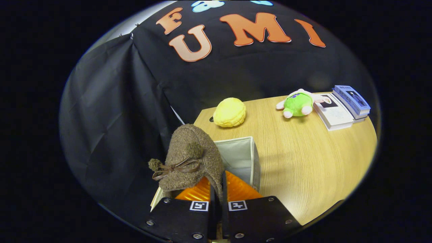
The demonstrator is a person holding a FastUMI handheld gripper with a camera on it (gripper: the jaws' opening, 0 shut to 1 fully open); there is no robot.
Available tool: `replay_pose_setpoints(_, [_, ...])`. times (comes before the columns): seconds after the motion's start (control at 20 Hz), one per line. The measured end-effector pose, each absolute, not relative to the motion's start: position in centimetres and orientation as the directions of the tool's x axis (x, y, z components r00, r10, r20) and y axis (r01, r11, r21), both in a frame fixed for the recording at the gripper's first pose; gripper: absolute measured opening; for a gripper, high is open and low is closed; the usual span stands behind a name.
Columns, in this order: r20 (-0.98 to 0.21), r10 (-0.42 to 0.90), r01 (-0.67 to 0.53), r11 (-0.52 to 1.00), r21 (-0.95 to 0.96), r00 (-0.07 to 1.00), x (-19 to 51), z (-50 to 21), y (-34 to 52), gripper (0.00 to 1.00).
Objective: Open the storage box then place both shoes into the box .Put the left shoe in first, then the right shoe, with the right side of both shoes facing outward in a uniform manner.
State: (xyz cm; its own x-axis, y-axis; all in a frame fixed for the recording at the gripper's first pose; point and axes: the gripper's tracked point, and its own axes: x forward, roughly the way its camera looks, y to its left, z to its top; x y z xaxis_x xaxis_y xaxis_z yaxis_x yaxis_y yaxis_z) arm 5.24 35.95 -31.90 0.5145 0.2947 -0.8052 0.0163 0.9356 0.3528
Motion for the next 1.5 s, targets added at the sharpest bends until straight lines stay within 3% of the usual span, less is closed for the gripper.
replay_pose_setpoints(0.2, [-0.827, 0.270, 0.015, 0.948, 0.319, 0.493, 4.9, -32.9, 36.2, 0.09])
replay_pose_setpoints(0.3, [-0.830, 0.252, 0.009, 0.955, 0.295, 0.497, 4.7, -33.1, 36.2, 0.15])
replay_pose_setpoints(0.45, [-0.815, 0.255, 0.016, 0.951, 0.308, 0.519, 4.7, -32.4, 36.0, 0.37])
replay_pose_setpoints(0.6, [-0.767, 0.243, 0.031, 0.946, 0.324, 0.593, 5.9, -29.9, 35.0, 0.49])
replay_pose_setpoints(1.05, [-0.629, 0.257, -0.070, 0.949, 0.306, 0.734, 5.8, -23.7, 31.6, 0.66])
replay_pose_setpoints(1.3, [-0.499, 0.268, -0.167, 0.957, 0.237, 0.824, 4.8, -19.7, 28.7, 0.78])
replay_pose_setpoints(1.5, [-0.383, 0.244, -0.179, 0.964, 0.199, 0.891, 4.1, -16.1, 25.4, 0.85])
